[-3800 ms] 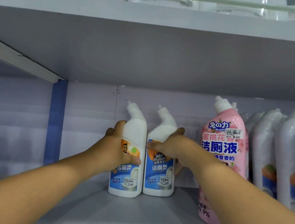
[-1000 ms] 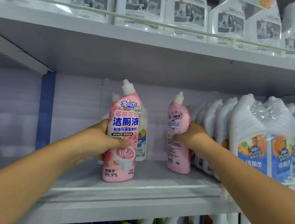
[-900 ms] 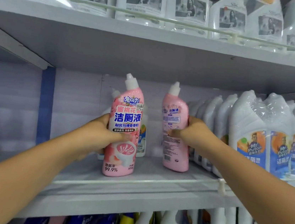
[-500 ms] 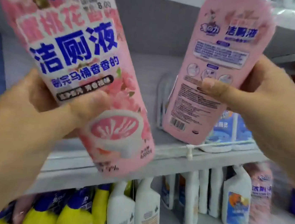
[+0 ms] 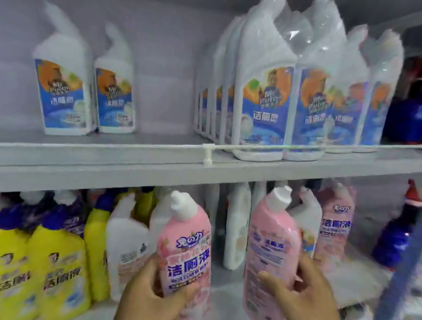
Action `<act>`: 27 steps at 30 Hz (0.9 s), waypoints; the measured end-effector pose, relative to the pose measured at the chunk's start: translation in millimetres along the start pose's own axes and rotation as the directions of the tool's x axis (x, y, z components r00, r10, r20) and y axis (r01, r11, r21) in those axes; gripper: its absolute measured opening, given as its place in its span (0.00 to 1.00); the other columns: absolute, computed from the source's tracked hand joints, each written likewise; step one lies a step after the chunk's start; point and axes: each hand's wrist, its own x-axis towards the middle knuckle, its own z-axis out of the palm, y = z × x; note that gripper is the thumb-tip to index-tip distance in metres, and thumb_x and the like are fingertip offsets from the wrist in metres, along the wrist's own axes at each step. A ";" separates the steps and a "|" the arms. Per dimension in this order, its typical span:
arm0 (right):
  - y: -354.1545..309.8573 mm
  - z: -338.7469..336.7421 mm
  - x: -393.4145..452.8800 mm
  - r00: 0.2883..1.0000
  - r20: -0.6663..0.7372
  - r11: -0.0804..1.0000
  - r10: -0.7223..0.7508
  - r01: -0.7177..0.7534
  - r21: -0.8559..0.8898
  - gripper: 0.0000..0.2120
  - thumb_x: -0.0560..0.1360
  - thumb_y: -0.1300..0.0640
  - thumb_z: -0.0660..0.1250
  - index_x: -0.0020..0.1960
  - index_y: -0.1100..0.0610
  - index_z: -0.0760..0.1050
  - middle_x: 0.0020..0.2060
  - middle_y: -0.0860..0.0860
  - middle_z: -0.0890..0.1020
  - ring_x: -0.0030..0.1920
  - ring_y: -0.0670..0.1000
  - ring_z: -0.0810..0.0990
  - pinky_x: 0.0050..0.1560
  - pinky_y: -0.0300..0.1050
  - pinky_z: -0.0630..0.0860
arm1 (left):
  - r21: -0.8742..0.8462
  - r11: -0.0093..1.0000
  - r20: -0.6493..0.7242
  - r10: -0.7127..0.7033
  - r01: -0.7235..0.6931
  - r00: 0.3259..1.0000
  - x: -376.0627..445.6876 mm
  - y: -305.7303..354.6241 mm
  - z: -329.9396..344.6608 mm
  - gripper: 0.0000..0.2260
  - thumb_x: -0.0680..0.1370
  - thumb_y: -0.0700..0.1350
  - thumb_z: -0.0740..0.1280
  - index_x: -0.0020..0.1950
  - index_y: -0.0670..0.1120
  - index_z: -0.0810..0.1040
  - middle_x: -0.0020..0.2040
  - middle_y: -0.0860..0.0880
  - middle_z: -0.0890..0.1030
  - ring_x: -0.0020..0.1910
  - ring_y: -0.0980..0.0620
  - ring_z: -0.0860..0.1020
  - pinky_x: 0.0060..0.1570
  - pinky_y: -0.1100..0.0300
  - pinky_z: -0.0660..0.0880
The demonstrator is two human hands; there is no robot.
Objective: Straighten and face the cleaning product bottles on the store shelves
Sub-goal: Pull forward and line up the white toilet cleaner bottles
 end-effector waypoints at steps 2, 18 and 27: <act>36.1 14.0 12.5 0.997 0.023 0.997 0.070 -0.070 0.018 0.25 0.66 0.58 0.82 0.57 0.40 0.78 0.47 0.38 0.86 0.42 0.39 0.85 0.47 0.41 0.82 | 0.050 0.999 -0.100 -0.009 0.014 0.995 10.8 -14.3 25.7 0.28 0.62 0.40 0.84 0.58 0.56 0.81 0.45 0.59 0.87 0.45 0.59 0.86 0.48 0.61 0.81; 144.7 68.4 48.3 0.978 0.158 0.969 0.133 -0.096 -0.226 0.26 0.77 0.55 0.69 0.73 0.48 0.67 0.55 0.44 0.81 0.50 0.48 0.79 0.48 0.39 0.71 | 0.593 0.743 -0.213 -0.228 0.311 0.950 102.4 -27.3 108.8 0.22 0.79 0.61 0.67 0.61 0.45 0.72 0.53 0.45 0.81 0.53 0.43 0.81 0.48 0.55 0.72; 153.4 64.9 58.9 0.975 0.202 0.954 0.089 -0.026 -0.297 0.18 0.75 0.56 0.74 0.64 0.52 0.78 0.48 0.48 0.75 0.42 0.41 0.77 0.42 0.26 0.69 | 0.656 0.755 -0.371 0.342 -0.018 0.863 42.7 -14.8 21.4 0.08 0.78 0.50 0.71 0.55 0.49 0.82 0.52 0.46 0.83 0.49 0.44 0.81 0.48 0.52 0.80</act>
